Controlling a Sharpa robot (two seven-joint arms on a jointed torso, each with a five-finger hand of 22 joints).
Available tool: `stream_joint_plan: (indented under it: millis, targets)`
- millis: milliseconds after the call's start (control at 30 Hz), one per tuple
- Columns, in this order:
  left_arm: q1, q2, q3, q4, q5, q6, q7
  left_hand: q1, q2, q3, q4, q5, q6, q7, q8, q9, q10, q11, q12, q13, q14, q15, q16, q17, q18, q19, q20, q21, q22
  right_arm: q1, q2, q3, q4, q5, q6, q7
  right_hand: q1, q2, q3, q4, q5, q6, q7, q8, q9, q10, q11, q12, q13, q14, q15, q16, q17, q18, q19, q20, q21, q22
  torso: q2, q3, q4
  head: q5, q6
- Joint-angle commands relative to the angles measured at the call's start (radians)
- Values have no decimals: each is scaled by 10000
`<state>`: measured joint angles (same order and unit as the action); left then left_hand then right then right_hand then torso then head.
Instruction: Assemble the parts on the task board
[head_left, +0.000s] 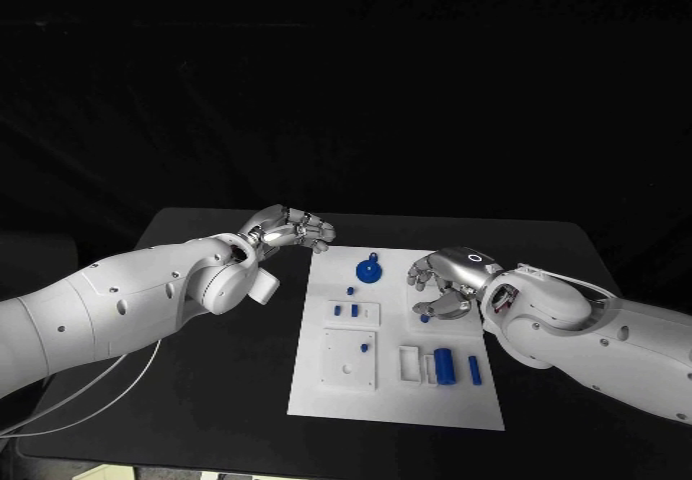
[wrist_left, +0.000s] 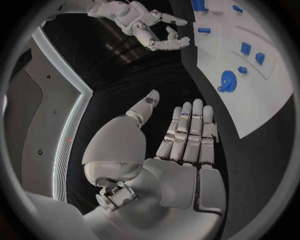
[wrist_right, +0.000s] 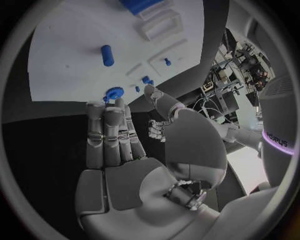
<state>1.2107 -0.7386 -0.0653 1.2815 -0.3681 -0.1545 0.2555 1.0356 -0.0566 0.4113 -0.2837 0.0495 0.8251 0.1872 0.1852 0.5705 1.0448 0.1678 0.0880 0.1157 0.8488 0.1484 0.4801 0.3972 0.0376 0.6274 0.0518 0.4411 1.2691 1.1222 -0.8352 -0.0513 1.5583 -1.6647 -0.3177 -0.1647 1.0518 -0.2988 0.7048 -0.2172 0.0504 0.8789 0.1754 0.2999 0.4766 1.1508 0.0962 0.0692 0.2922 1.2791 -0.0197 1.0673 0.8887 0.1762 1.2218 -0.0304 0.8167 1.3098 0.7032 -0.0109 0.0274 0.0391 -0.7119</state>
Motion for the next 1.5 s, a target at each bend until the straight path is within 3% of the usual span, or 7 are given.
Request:
stream_joint_plan:
  millis: [33,167,300,667,1033,1500]
  targets:
    - [5,50,7,-68,36,177,136,-42,57,-10,27,26,-45,40,50,-14,53,38,28,-14,73,11,-68,16,184,75,-27,-43,16,-67,43,-48,-172,47,323,154,-40,-9,-79,-1,-16,-131,21,-52,-17,-151,40,-50,-41,-34,57,44,-17,856,-102,-14,36,144,12,16,8,-15,-22]
    - [-4,101,6,-212,36,156,163,-42,66,-7,29,26,-45,41,51,-15,54,38,29,-17,74,12,-72,19,183,76,-26,-46,18,-234,139,-101,-445,-93,369,146,34,-6,-90,-9,-15,-181,39,-66,-26,-222,62,-45,-76,-54,78,57,-25,856,-112,-29,28,135,11,4,4,-7,8]
    - [-4,77,5,-211,35,165,164,-44,73,-6,30,26,-46,41,52,-16,55,38,31,-19,74,12,-76,23,182,76,-25,-49,19,-316,243,-270,-772,-162,352,307,203,1,-2,11,-14,-179,37,-46,-21,-225,65,-13,-101,-66,81,78,-37,856,-112,-41,18,122,7,12,-6,4,-25]
    - [-4,51,4,-197,35,166,156,-42,82,-2,26,26,-49,42,53,-19,53,38,32,-26,72,14,-87,29,182,76,-25,-55,24,-382,329,-362,-1036,-248,474,365,757,27,540,200,-15,27,-53,112,23,6,-4,92,-124,-64,14,128,-101,856,-63,-28,13,99,1,7,11,-41,-40]
    - [-4,41,3,-182,35,189,151,-50,87,-3,28,26,-50,43,56,-21,52,39,34,-32,72,15,-96,36,180,75,-23,-61,29,-558,473,-385,-1267,-435,375,320,1180,244,1323,716,-17,530,-262,383,90,582,-190,317,-58,25,-163,191,-183,856,66,1,80,109,6,14,8,-25,-60]
    - [-4,36,2,-174,35,214,118,-64,96,-5,34,25,-54,44,58,-24,51,40,36,-40,74,17,-107,46,179,77,-21,-69,35,-570,560,-386,-1401,-661,225,161,1294,627,1507,804,-17,945,-446,568,133,1005,-345,465,13,93,-312,229,-232,856,119,-19,150,130,5,12,9,-38,-110]
